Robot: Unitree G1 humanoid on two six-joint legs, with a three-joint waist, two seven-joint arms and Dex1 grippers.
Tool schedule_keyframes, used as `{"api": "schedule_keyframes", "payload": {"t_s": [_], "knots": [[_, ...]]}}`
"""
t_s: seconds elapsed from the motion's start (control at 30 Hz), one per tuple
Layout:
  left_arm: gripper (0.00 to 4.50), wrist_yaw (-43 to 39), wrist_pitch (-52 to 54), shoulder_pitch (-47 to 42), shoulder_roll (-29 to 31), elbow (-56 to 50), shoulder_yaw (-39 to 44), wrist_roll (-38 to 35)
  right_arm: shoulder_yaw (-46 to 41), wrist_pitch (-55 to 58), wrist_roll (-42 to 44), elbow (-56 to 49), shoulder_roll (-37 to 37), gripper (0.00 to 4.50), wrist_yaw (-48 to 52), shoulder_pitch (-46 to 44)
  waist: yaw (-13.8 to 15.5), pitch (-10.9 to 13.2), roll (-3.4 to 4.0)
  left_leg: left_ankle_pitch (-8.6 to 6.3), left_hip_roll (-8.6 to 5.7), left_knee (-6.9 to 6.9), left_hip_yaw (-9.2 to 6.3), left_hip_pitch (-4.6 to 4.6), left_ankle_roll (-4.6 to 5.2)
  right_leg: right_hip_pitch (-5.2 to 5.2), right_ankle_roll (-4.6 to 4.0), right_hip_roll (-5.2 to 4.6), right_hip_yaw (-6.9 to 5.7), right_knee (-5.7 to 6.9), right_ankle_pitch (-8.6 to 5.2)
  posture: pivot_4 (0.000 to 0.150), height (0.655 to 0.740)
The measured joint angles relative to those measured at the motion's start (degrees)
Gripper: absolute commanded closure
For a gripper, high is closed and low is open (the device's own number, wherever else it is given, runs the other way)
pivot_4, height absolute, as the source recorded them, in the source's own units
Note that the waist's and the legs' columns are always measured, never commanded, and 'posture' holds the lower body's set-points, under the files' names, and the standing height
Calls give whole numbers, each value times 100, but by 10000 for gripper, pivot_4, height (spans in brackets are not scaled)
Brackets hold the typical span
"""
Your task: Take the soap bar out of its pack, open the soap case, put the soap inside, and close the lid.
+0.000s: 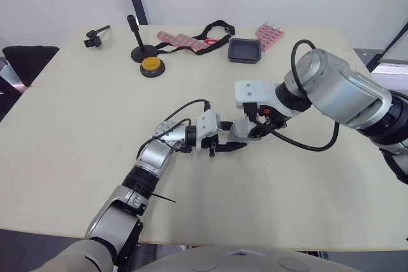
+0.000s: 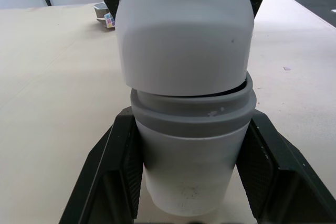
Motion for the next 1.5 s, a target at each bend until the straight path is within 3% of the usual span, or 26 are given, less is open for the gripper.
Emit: {"api": "schedule_keyframes", "payload": {"t_s": [1.5], "knots": [[25422,30,111,-11,-11,4,1,-3,96,-294,101,26,1,25542,-37,-51,4,0,-2,1,0,-4,0,2,-3,4,0,0,0,-5,0,1500,7291]]}}
